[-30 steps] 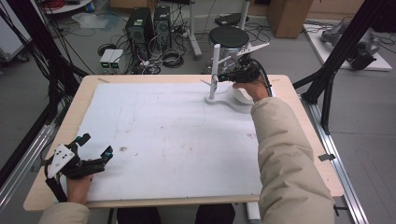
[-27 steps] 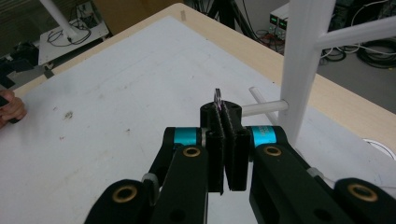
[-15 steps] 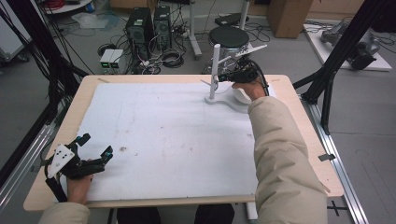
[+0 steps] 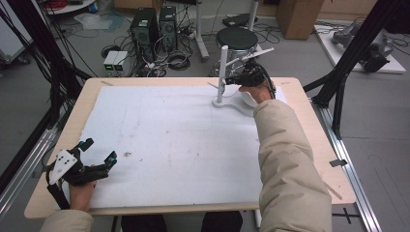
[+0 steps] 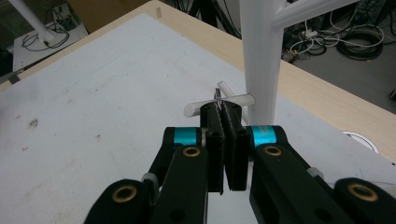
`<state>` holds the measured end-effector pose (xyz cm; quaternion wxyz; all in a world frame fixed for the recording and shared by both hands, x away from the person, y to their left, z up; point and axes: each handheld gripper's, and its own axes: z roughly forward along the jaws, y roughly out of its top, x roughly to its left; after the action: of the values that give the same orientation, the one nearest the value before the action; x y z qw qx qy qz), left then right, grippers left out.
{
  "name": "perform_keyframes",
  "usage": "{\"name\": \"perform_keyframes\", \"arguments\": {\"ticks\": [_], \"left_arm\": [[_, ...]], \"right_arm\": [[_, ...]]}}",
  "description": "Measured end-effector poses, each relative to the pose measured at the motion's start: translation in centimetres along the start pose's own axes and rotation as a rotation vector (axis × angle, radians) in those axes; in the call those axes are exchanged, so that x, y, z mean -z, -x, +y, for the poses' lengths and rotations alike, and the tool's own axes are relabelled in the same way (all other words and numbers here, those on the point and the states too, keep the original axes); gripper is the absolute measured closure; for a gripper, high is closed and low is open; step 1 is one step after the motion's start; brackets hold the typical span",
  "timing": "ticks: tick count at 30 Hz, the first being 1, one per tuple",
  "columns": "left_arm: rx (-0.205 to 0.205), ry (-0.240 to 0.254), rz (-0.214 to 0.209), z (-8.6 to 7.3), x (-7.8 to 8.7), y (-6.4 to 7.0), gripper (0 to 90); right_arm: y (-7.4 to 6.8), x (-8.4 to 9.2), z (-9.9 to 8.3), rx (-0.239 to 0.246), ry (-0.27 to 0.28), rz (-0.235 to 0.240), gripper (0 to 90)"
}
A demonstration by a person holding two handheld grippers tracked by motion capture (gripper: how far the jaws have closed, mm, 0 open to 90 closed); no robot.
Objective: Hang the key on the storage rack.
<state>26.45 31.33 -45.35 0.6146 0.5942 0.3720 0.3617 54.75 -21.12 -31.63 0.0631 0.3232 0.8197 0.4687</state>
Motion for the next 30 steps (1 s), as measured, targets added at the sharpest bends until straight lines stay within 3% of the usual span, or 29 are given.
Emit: {"name": "perform_keyframes", "arguments": {"ticks": [12, 20, 21, 29, 30], "left_arm": [[0.001, -0.001, 0.000, 0.0, 0.0, 0.0, 1.7], [0.001, 0.001, -0.001, 0.0, 0.0, 0.0, 1.7], [0.001, 0.001, -0.001, 0.0, 0.0, 0.0, 1.7], [0.002, 0.002, 0.000, 0.0, 0.0, 0.0, 1.7], [0.002, 0.002, 0.000, 0.0, 0.0, 0.0, 1.7]], "right_arm": [[0.6, -0.6, -0.3, -0.018, 0.015, -0.015, 88.1], [0.7, -1.1, -0.4, -0.009, 0.017, -0.064, 82.2], [0.6, -1.1, -0.4, -0.025, 0.014, -0.058, 82.2], [0.3, 0.1, -0.2, -0.008, 0.014, -0.069, 82.2], [-0.1, 0.9, -0.1, -0.009, 0.013, -0.075, 81.5]]}}
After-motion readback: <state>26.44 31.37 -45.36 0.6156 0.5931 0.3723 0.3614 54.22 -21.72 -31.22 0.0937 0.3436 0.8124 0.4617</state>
